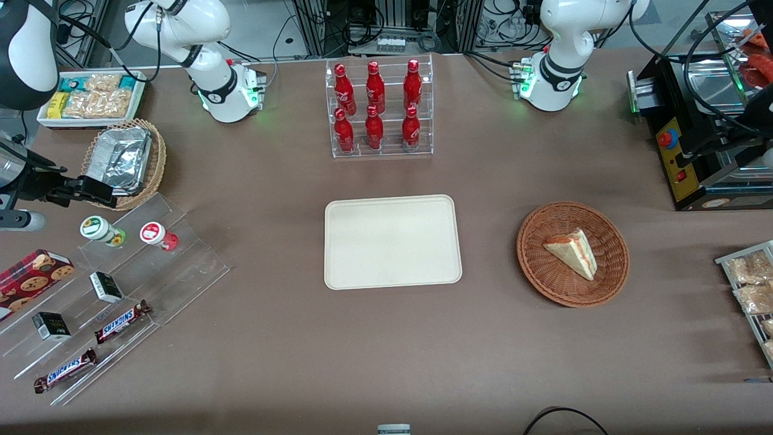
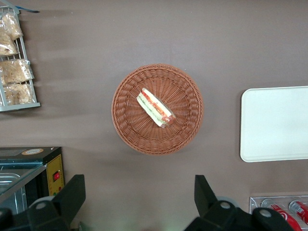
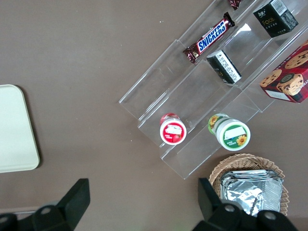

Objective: Place green gum on tray
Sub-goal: 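Lower the right gripper onto the green-labelled gum container on the stand, then close the right gripper around the green gum container, then lift the gum container and carry it over the cream tray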

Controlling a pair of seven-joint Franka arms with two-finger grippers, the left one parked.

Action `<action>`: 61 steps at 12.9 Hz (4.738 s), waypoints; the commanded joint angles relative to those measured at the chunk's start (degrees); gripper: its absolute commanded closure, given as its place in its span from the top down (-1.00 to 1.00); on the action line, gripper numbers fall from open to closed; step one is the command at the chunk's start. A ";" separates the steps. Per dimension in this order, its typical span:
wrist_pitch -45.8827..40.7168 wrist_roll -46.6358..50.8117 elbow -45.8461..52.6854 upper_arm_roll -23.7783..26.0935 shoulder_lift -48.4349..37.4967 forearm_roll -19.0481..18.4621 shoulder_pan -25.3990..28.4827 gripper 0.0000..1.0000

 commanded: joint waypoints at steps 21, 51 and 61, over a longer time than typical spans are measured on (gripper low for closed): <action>32.35 -64.31 -25.71 -0.94 -1.02 0.39 -14.00 1.00; 27.70 5.50 -9.84 0.55 15.57 2.85 25.96 -1.00; 34.37 38.33 5.65 0.55 33.69 9.61 43.83 -1.00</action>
